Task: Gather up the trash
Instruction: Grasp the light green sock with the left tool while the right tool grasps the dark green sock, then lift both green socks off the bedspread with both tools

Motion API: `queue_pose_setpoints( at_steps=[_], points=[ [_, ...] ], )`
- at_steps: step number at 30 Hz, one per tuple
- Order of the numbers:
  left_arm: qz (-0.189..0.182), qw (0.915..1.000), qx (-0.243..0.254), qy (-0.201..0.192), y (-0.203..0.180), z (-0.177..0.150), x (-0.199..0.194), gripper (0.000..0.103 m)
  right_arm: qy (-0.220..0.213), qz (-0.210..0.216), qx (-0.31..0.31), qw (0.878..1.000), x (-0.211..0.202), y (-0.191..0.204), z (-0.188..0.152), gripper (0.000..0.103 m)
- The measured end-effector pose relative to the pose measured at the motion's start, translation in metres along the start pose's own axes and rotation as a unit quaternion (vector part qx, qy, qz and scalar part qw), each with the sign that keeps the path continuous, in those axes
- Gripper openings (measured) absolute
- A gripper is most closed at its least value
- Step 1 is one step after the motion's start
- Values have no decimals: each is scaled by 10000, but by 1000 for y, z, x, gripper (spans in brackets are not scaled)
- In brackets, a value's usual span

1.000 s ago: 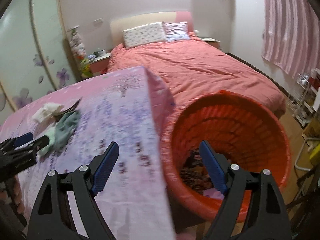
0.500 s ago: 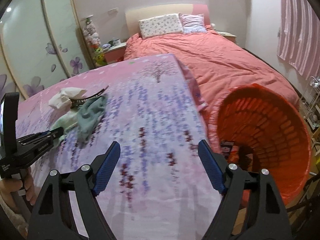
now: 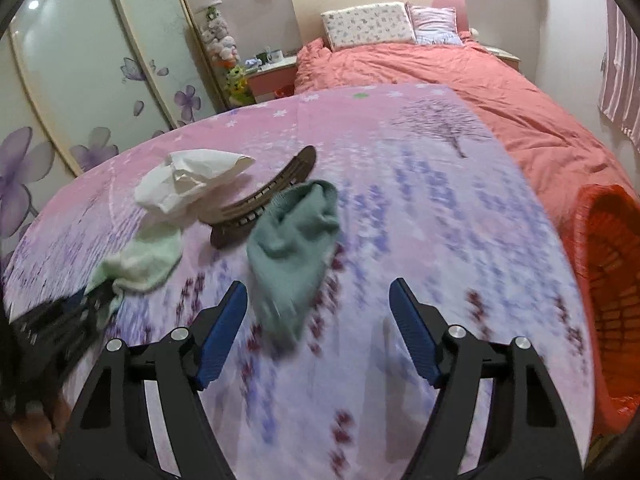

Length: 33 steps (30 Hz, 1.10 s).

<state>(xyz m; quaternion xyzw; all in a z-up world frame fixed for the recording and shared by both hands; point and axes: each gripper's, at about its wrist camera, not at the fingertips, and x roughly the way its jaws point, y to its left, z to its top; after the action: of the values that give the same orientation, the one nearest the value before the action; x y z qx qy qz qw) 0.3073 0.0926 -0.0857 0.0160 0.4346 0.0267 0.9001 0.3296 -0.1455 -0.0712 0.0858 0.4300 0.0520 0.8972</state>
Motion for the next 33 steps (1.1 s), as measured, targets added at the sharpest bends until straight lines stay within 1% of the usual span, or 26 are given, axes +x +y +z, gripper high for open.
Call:
queue_pose_setpoints(
  at_steps=[1, 2, 3, 4, 5, 6, 8, 9, 12, 14, 15, 16, 17, 20, 21, 26, 29, 33],
  points=[
    [-15, 10000, -14, 1, -1, 1, 0, 19, 27, -71, 7, 10000, 7, 3, 3, 71],
    [-23, 10000, -21, 2, -1, 1, 0, 19, -51, -203, -50, 9998, 9, 7, 5, 68],
    [-19, 10000, -20, 1, -2, 0, -1, 19, -39, -313, -137, 9994, 13, 12, 7, 65],
    [-18, 10000, -18, 1, -1, 0, 0, 19, -41, -335, -181, 9993, 12, 13, 6, 58],
    [-26, 10000, -25, 1, -1, 0, 0, 19, -51, -394, -235, 9989, 11, 14, 5, 42],
    [-39, 10000, -35, 1, -1, 0, 0, 19, -48, -453, -302, 9985, 9, 14, 3, 31],
    [-79, 9999, -70, 3, -1, 1, 0, 19, -44, -418, -400, 9983, 2, 11, -5, 19],
    [-96, 9999, -84, 3, 0, 0, 1, 19, -49, -457, -448, 9979, -3, 8, -9, 15],
    [-107, 9999, -91, 2, 1, 0, 1, 19, -74, -649, -552, 9963, -18, -4, -25, 14],
    [-107, 9999, -91, 1, 1, 0, 1, 19, -97, -887, -576, 9943, -28, -16, -32, 13],
    [-109, 9999, -93, 1, 1, 0, 1, 19, -108, -1021, -527, 9933, -32, -23, -36, 12],
    [-107, 9999, -91, 1, 1, 0, 1, 19, -113, -1058, -450, 9933, -34, -28, -37, 12],
    [-101, 9999, -86, 1, 0, 0, 1, 19, -117, -1014, -212, 9945, -38, -39, -38, 12],
    [-100, 9999, -82, 0, 4, -1, 2, 19, -136, -766, 217, 9967, -40, -55, -40, 12],
    [-103, 9999, -85, -1, 4, -1, 2, 19, -136, -752, 232, 9968, -40, -55, -40, 12],
    [-92, 9999, -75, -1, 4, -1, 2, 20, -115, -1027, 15, 9946, -37, -43, -40, 12],
    [-56, 10000, -44, 0, 3, -2, 2, 20, -117, -1005, 39, 9949, -36, -41, -39, 12],
    [6, 10000, 3, 3, 0, -2, 1, 20, -121, -891, 127, 9959, -39, -52, -41, 12]
  ],
)
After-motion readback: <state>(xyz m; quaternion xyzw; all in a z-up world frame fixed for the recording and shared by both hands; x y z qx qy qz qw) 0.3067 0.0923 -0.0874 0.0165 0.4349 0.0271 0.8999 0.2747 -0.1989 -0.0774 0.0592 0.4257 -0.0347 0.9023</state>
